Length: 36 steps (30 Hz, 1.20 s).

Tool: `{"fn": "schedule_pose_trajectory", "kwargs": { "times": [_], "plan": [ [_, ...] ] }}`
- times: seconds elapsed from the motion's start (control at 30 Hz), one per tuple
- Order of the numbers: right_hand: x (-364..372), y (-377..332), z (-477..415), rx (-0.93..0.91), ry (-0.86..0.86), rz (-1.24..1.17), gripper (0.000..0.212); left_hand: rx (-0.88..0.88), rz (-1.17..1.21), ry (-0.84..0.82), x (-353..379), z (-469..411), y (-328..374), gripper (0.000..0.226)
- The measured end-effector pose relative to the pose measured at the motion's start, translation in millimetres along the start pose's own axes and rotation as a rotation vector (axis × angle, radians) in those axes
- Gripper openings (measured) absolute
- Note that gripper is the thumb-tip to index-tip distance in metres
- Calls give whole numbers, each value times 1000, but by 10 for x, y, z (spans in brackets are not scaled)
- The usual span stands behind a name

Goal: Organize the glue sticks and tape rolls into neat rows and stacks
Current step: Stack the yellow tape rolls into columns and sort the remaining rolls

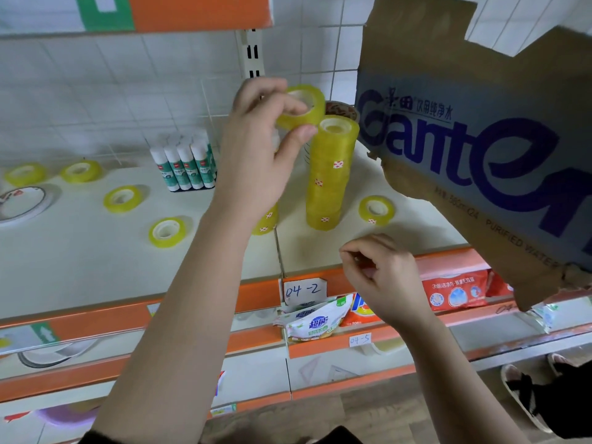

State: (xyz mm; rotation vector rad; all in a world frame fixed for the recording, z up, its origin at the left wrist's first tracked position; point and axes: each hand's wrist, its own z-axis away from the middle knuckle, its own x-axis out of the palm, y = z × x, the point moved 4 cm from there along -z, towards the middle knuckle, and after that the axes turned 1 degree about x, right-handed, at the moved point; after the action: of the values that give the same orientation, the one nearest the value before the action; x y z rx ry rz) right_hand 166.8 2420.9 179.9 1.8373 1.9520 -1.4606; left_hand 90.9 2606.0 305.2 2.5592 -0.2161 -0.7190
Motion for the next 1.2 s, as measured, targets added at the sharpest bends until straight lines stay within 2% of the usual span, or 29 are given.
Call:
{"fn": "schedule_pose_trajectory", "kwargs": {
  "times": [0.3,1.03,1.2],
  "plan": [
    [-86,124,-61,6,9,48,12,-2,23,-139,421,-90,139,23],
    [-84,206,-116,13,26,71,14,-75,19,-70,440,-39,146,25],
    [-79,216,-113,18,24,74,10,-68,-66,-48,434,-19,180,32]
  ]
}}
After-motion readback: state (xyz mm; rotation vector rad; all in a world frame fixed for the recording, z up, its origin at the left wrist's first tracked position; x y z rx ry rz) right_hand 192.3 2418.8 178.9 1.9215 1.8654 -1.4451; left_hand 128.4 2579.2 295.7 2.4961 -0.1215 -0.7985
